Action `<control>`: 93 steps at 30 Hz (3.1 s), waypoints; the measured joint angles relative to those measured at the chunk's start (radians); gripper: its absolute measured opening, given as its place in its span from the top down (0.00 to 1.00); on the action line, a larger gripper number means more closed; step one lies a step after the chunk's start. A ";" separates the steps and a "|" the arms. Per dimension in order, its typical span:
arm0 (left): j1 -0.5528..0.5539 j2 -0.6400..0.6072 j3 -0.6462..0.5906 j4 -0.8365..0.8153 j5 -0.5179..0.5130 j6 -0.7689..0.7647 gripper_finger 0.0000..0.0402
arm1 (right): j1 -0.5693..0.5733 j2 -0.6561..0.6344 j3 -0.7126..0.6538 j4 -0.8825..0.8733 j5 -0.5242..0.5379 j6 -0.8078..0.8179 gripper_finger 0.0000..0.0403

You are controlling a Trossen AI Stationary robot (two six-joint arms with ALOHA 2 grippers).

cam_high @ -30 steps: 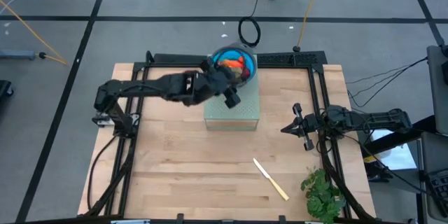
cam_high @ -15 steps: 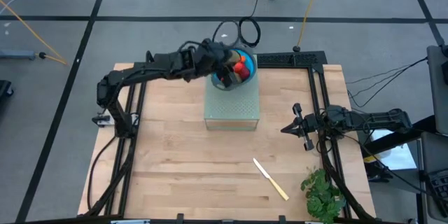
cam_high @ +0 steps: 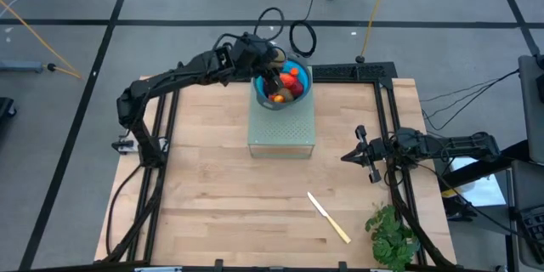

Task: Pick & Place Fruit
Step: Put the kiwi into the blue strainer bowl on the shelf

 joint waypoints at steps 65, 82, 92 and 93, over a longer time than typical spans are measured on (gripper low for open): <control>0.104 0.162 0.000 -0.053 0.129 0.078 0.44 | 0.000 0.000 -0.001 -0.023 0.000 0.011 1.00; 0.104 0.161 0.000 -0.051 0.124 0.081 0.27 | 0.000 0.000 -0.001 -0.023 0.000 0.011 1.00; 0.101 0.154 0.000 -0.045 0.120 0.081 0.18 | 0.000 0.000 -0.001 -0.023 0.000 0.011 1.00; 0.098 0.151 0.000 -0.045 0.120 0.081 0.19 | 0.000 0.000 -0.001 -0.023 0.000 0.011 1.00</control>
